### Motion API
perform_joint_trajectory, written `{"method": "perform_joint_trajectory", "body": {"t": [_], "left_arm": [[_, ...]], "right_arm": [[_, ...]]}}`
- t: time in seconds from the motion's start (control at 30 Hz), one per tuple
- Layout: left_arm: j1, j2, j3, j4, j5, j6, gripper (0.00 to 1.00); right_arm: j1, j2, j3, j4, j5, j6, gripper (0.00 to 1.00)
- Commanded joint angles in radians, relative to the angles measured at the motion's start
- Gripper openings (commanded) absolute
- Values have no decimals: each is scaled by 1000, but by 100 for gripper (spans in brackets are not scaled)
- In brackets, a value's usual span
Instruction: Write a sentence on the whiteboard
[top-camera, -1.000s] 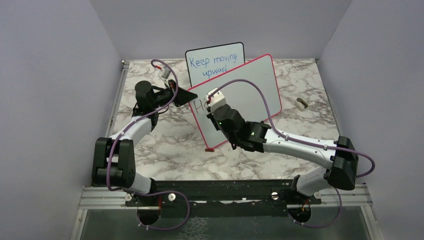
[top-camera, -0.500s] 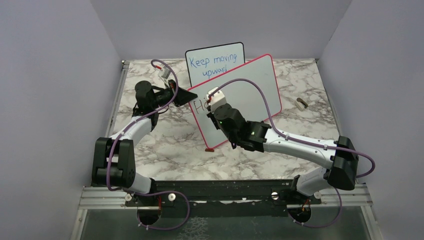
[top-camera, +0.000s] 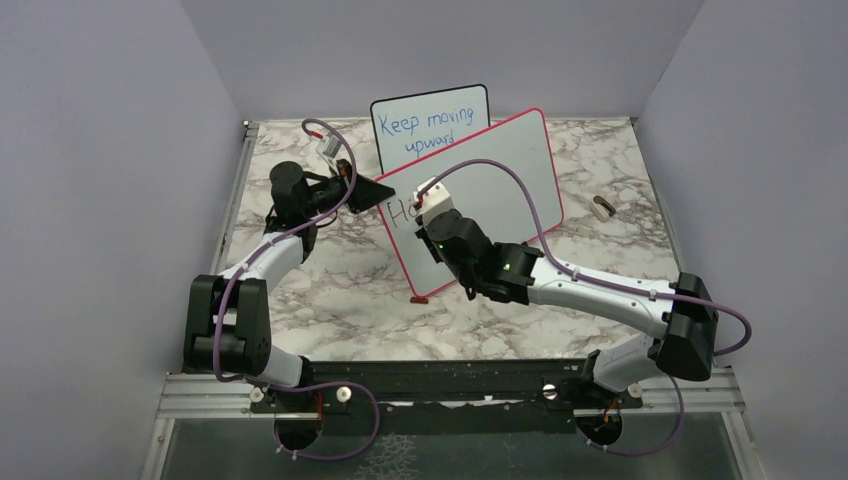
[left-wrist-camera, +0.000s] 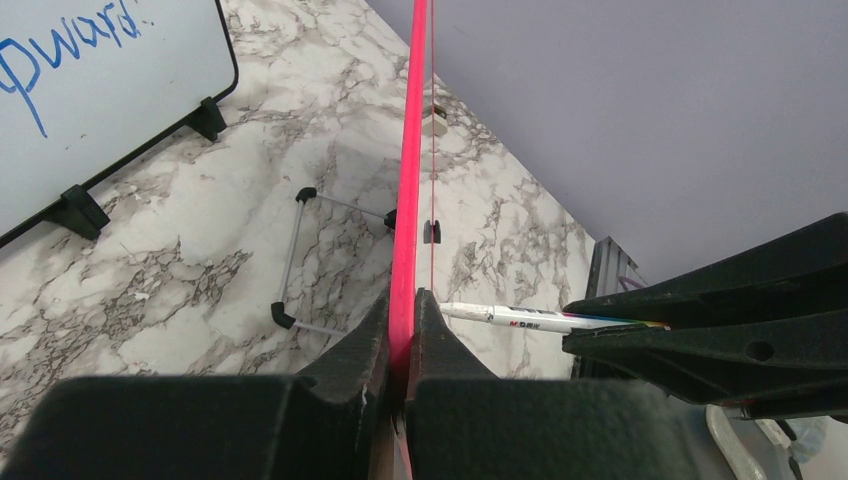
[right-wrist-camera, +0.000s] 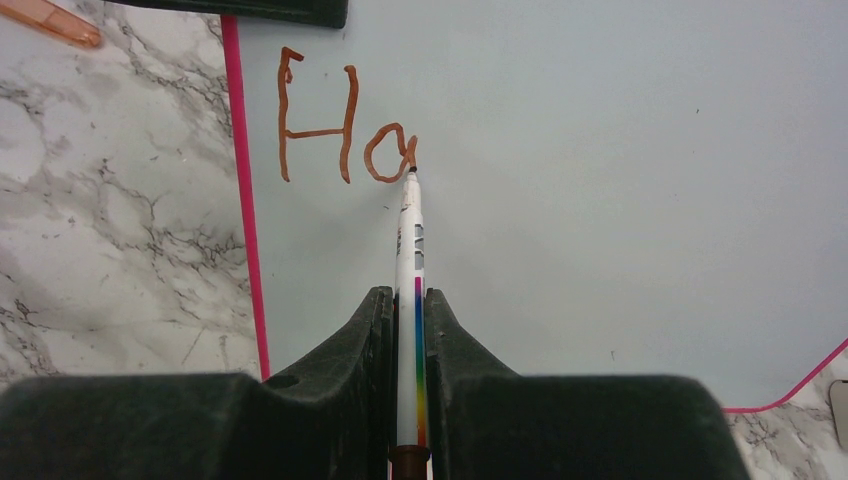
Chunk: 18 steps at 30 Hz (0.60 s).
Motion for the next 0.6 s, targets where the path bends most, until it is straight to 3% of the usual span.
{"method": "perform_joint_trajectory", "body": {"t": [0.0, 0.57], "left_arm": [[-12, 20, -7, -28, 9, 49, 0], [-12, 18, -6, -30, 9, 52, 0]], "right_arm": [[-5, -29, -17, -34, 5, 15, 1], [-5, -57, -32, 32, 25, 3, 1]]}}
